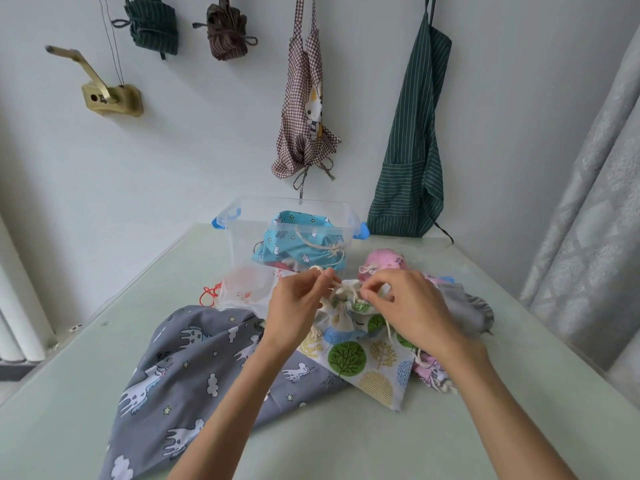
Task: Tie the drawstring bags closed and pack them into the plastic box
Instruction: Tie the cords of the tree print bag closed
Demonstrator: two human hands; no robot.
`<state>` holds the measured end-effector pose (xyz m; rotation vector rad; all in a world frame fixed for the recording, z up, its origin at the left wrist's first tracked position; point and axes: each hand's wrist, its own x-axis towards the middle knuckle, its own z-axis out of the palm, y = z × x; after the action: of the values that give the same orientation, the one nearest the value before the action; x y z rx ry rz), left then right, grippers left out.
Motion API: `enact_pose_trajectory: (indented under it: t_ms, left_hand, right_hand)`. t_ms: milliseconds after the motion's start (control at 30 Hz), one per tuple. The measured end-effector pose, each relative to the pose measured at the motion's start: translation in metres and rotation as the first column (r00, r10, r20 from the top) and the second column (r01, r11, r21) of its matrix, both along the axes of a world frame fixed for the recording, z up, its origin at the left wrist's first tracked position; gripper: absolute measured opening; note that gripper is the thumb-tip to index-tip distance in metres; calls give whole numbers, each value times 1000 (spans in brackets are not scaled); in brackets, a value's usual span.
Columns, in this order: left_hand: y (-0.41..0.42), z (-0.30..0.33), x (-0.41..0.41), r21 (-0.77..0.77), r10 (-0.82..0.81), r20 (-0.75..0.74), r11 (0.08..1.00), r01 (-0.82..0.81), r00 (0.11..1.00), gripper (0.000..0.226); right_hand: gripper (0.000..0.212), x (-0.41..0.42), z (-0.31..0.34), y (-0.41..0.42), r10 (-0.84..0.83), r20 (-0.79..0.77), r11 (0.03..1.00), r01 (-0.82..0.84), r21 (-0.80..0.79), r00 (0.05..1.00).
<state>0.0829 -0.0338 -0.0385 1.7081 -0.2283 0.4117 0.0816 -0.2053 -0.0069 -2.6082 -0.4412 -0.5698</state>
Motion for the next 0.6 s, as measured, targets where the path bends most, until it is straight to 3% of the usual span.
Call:
enact_pose_trajectory:
  t_ms: [133, 267, 367, 467, 533, 600]
  left_hand:
    - [-4, 0, -1, -75, 81, 38, 994, -78, 996, 24]
    - [8, -3, 4, -1, 255, 86, 967, -256, 963, 26]
    - [8, -8, 6, 15, 290, 30, 957, -291, 956, 27]
    - [8, -10, 7, -91, 320, -52, 942, -323, 946, 30]
    - [9, -9, 8, -158, 259, -144, 947, -281, 955, 36]
    - [8, -8, 8, -58, 206, -211, 973, -223, 956, 45]
  right_hand:
    - [5, 0, -12, 2, 73, 61, 966, -86, 244, 995]
    - [6, 0, -6, -9, 28, 84, 951, -53, 305, 996]
    - [5, -1, -7, -12, -24, -45, 963, 35, 267, 999]
    - [6, -4, -9, -5, 92, -221, 945, -15, 327, 971]
    - [8, -5, -9, -2, 110, -206, 941, -35, 335, 972]
    - [11, -4, -9, 0, 98, -185, 932, -25, 361, 978]
